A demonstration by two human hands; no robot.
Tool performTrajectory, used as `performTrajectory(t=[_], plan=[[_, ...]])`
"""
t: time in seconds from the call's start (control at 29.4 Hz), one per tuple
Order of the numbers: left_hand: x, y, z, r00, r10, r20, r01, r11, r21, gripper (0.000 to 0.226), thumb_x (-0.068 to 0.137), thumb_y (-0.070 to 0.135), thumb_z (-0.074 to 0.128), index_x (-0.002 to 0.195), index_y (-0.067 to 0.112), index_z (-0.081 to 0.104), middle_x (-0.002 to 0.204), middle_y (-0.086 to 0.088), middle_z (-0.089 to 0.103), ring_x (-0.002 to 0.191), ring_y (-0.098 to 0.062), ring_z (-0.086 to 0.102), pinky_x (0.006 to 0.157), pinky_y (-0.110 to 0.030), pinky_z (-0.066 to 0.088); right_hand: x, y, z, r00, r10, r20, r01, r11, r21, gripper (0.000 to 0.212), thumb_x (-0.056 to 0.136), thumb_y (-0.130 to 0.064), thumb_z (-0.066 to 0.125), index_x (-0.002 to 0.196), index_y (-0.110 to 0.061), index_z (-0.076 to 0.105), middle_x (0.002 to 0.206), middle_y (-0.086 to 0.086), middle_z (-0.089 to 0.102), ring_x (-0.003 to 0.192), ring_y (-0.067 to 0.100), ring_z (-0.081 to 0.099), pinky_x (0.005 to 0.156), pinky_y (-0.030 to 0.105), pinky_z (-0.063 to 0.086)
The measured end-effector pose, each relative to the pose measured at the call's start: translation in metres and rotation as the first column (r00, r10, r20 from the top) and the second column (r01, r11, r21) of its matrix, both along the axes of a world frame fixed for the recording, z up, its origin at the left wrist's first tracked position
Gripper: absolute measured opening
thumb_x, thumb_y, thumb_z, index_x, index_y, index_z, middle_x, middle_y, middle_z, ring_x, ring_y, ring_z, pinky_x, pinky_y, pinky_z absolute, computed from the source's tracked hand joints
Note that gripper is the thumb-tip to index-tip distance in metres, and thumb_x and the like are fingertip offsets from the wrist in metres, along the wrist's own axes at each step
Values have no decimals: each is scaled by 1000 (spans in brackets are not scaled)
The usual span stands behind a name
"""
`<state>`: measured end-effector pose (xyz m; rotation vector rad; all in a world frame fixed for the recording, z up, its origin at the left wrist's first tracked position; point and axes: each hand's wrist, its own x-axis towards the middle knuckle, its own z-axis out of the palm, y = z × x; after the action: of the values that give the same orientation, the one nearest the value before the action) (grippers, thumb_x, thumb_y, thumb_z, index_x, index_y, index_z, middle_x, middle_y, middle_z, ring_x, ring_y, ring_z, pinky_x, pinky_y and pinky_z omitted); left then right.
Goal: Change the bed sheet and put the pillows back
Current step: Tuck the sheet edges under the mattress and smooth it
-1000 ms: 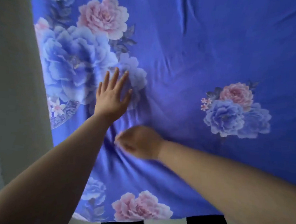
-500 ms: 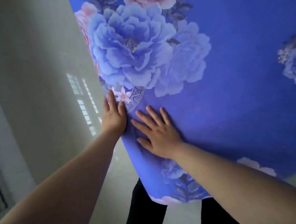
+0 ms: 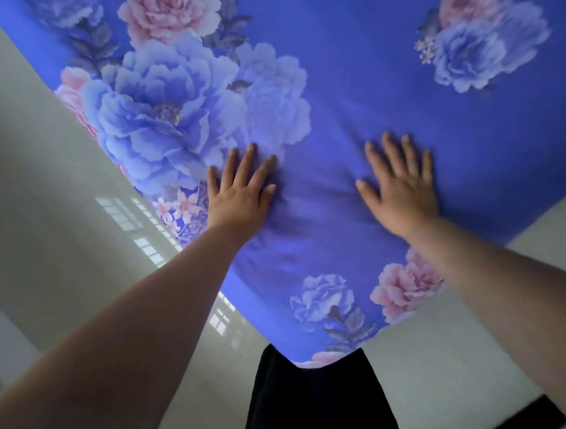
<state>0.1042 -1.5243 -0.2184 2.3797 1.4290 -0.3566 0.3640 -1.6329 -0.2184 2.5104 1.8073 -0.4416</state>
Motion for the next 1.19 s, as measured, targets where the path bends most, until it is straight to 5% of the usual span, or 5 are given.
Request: performTrajectory(t=[0.27,0.41,0.61,1.02,1.19], plan=[[4,4,26,976,-205,66,209,976,-56,42,91,20,52,133,22,53,147,-1,43,133,-26,41,104,-43,39,-126,-114,47,416,710,-568,-684,656,319,27,88,-38,61,107,-22,72,101,-1,72,96,24,68,86,40,53],[17,24,37,963,-266,40,267,964,-7,28,86,12,56,113,14,65,114,-7,64,99,-33,61,68,-47,55,-88,-45,58,648,577,-497,-384,811,441,23,88,-24,60,106,-16,72,78,2,69,57,27,62,51,31,51],[39,35,26,952,-305,15,304,952,28,28,81,10,61,109,14,66,96,-10,64,85,-34,62,57,-41,49,-11,21,17,986,-9,-169,56,960,273,55,87,-26,62,138,-12,48,141,10,49,129,32,48,104,51,37],[-60,238,42,935,-320,154,331,942,-53,50,82,3,48,130,17,54,130,-7,53,117,-34,46,94,-42,41,-240,146,41,829,-253,-499,380,909,169,25,88,-38,53,82,-18,68,60,2,65,56,28,66,44,33,51],[-112,346,47,900,-429,-73,428,903,-29,61,90,26,51,147,27,28,155,0,25,140,-26,25,108,-43,29,-229,284,55,660,-466,-589,643,756,122,33,91,-34,56,121,-20,60,86,2,71,81,29,68,70,36,51]])
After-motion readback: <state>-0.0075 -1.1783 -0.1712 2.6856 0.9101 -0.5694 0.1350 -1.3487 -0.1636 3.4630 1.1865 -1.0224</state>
